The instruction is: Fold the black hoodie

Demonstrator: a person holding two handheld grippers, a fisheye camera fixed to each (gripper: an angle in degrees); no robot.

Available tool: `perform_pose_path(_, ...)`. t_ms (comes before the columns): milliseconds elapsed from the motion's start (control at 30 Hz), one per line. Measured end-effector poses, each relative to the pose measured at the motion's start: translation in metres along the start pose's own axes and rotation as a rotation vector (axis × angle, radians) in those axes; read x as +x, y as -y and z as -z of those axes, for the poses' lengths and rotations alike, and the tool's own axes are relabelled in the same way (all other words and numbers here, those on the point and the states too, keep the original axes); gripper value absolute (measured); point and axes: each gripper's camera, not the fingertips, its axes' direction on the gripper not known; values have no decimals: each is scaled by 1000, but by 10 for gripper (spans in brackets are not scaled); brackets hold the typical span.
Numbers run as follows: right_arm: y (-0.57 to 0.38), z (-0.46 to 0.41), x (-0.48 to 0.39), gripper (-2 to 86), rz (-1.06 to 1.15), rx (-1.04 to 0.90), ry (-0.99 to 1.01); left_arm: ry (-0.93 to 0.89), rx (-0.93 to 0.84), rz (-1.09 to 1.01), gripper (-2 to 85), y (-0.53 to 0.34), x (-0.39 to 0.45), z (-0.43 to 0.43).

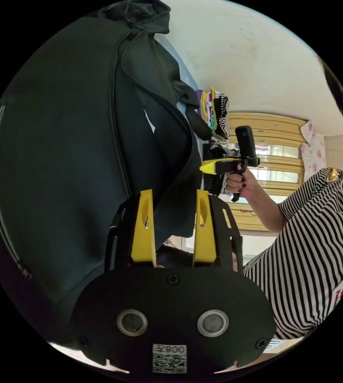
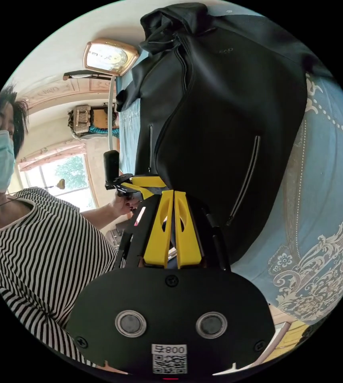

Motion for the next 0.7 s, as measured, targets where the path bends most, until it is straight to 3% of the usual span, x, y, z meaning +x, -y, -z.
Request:
perform_pose_path(167,-2,-13,8,4,-15,-47,81,-212,-28,-48,47,8,-14,-4)
perform_pose_path(333,20,10,8,19,-2,138,10,-181,-7,33,32,-13,-22,19)
perform_pose_path(500,129,26,-41,63,203,362,-337,-109,-42,60,27,-18,-27,31)
perform_pose_path(700,239,-7,-99,83,300,406,-661,-112,-43,49,26,-11,-29,33)
